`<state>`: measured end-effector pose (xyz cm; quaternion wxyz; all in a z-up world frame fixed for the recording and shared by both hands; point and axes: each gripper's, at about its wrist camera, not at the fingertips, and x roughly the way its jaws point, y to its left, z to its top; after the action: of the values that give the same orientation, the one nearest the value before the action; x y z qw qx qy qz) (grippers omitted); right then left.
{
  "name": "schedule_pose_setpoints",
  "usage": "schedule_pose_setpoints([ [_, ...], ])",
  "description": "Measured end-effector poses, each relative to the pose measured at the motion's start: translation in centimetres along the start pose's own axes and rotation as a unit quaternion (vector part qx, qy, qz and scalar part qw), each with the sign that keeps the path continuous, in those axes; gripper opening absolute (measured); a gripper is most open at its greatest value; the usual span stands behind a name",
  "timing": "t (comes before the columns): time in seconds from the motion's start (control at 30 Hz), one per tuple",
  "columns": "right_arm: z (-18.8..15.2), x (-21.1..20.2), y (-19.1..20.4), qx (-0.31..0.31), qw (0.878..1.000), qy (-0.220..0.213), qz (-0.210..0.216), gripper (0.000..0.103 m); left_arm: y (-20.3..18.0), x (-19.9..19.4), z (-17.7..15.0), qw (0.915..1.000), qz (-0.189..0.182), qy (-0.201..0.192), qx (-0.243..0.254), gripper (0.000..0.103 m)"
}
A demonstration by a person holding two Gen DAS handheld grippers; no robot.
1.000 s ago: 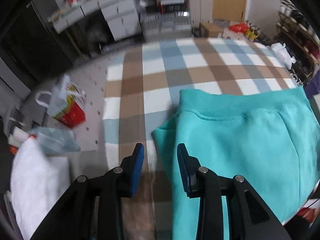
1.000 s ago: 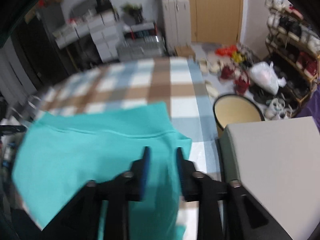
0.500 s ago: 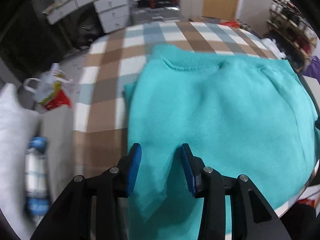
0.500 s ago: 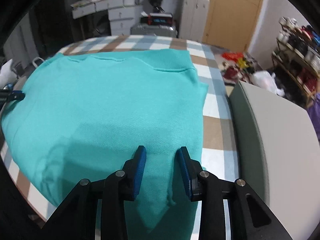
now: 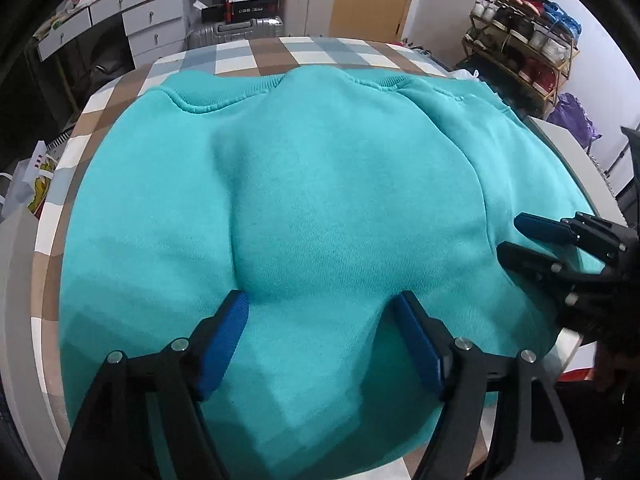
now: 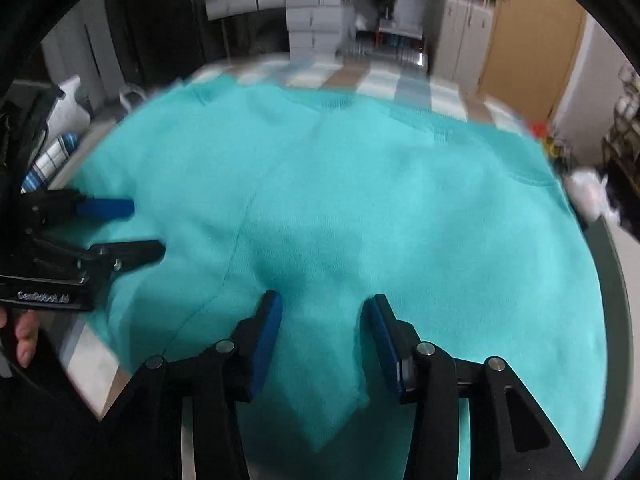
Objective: Fold large clothes
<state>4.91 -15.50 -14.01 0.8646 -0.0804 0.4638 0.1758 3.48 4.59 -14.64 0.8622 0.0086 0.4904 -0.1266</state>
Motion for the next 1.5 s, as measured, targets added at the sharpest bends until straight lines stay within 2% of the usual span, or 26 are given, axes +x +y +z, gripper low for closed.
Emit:
schedule_pose_setpoints([
  [0.07,1.3,-0.8,-0.9,0.03,0.999,0.021,0.018,0.044,0.4,-0.2,-0.1,0.9999,-0.009,-0.004,-0.001,0.073],
  [0.1,2.3,-1.8,-1.3,0.038,0.999,0.01,0.015,0.039,0.3,-0.1,-0.1,0.9999,-0.011,-0.004,0.0,0.073],
  [0.17,4.4,-4.4,-1.3,0.03,0.998,-0.05,-0.017,0.038,0.0,-0.3,-0.2,0.9999,-0.01,-0.002,0.003,0.073],
  [0.2,5.3,-5.2,-1.1,0.027,0.996,-0.078,-0.036,0.042,0.0,-0.2,0.0,0.9999,-0.011,-0.001,0.003,0.073],
  [0.23,6.0,-5.3,-1.1,0.025,0.995,-0.082,-0.041,0.044,-0.4,-0.6,-0.5,0.9999,-0.011,-0.001,0.004,0.073],
  [0.33,8.5,-1.9,-0.3,0.025,0.999,-0.026,-0.004,0.044,-0.8,-1.0,-1.1,0.9999,-0.009,-0.003,0.007,0.073],
  [0.4,8.3,1.1,0.8,0.004,1.0,0.012,-0.025,0.044,-0.8,-1.1,-1.4,0.9999,-0.007,-0.004,0.01,0.073],
  [0.43,7.9,3.7,1.2,-0.021,0.997,0.043,-0.061,0.047,-0.8,-1.1,-1.4,0.9999,-0.006,-0.004,0.013,0.073],
  [0.47,7.5,5.0,1.0,-0.023,0.996,0.048,-0.074,0.048,-0.7,-1.1,-1.5,0.9999,-0.004,-0.005,0.015,0.073],
  [0.53,6.6,5.3,-0.4,0.018,0.998,0.019,-0.052,0.05,-0.7,-1.2,-1.7,0.9999,-0.002,-0.007,0.015,0.073],
  [0.67,6.8,3.5,-1.8,0.056,0.998,0.035,-0.019,0.048,-0.7,-1.2,-1.8,0.9997,-0.001,-0.006,0.023,0.073],
  [0.73,7.1,1.7,-2.8,0.065,0.997,0.018,-0.024,0.048,-0.7,-1.3,-1.8,0.9997,-0.003,-0.005,0.024,0.073],
  [0.77,7.3,1.1,-3.3,0.063,0.997,0.009,-0.039,0.048,-0.6,-1.3,-1.8,0.9997,-0.003,-0.004,0.024,0.073],
  [0.8,7.3,0.7,-3.9,0.059,0.995,0.002,-0.078,0.048,-0.6,-1.3,-1.8,0.9997,-0.003,-0.004,0.024,0.073],
  [0.83,7.1,0.8,-4.6,0.052,0.991,0.003,-0.122,0.049,-0.6,-1.3,-1.8,0.9997,-0.003,-0.004,0.023,0.073],
  [0.87,6.7,1.5,-5.4,0.049,0.989,0.016,-0.141,0.049,-0.7,-1.3,-1.8,0.9997,-0.003,-0.004,0.022,0.073],
  [0.93,5.4,3.9,-6.7,0.052,0.991,0.05,-0.115,0.049,-0.7,-1.3,-1.9,0.9997,-0.002,-0.005,0.024,0.073],
  [0.97,4.9,4.0,-6.3,0.032,0.992,0.033,-0.119,0.049,-0.7,-1.3,-1.9,0.9997,-0.002,-0.005,0.025,0.073],
  [1.03,4.9,3.5,-5.5,0.012,0.99,0.036,-0.137,0.049,-0.5,-1.4,-1.9,0.9997,-0.004,-0.005,0.022,0.073],
  [1.1,4.8,1.9,-4.9,0.021,0.992,0.038,-0.12,0.049,-0.6,-1.9,-1.8,0.9999,0.0,-0.008,0.014,0.072],
  [1.13,4.5,0.4,-4.6,0.024,0.995,0.025,-0.098,0.048,-0.7,-2.5,-1.6,0.9998,-0.001,-0.019,0.008,0.072],
  [1.23,3.0,-3.7,-4.2,0.039,0.998,-0.013,-0.056,0.049,-1.0,-6.2,0.1,0.9922,-0.069,-0.102,-0.016,0.072],
  [1.3,1.4,-5.7,-4.7,0.083,0.995,-0.041,-0.026,0.051,-0.8,-6.9,2.5,0.9925,-0.033,-0.117,-0.011,0.072],
  [1.4,-0.7,-6.0,-6.0,0.181,0.981,-0.069,0.019,0.064,2.2,-2.9,6.5,0.9991,-0.016,-0.037,-0.011,0.072],
  [1.43,-1.4,-5.4,-6.5,0.218,0.972,-0.074,0.039,0.068,2.9,-0.1,7.7,0.9999,0.0,0.007,-0.009,0.072],
  [1.5,-3.3,-4.2,-7.3,0.28,0.953,-0.091,0.076,0.068,3.5,2.8,7.8,0.9994,0.018,0.031,0.003,0.072],
])
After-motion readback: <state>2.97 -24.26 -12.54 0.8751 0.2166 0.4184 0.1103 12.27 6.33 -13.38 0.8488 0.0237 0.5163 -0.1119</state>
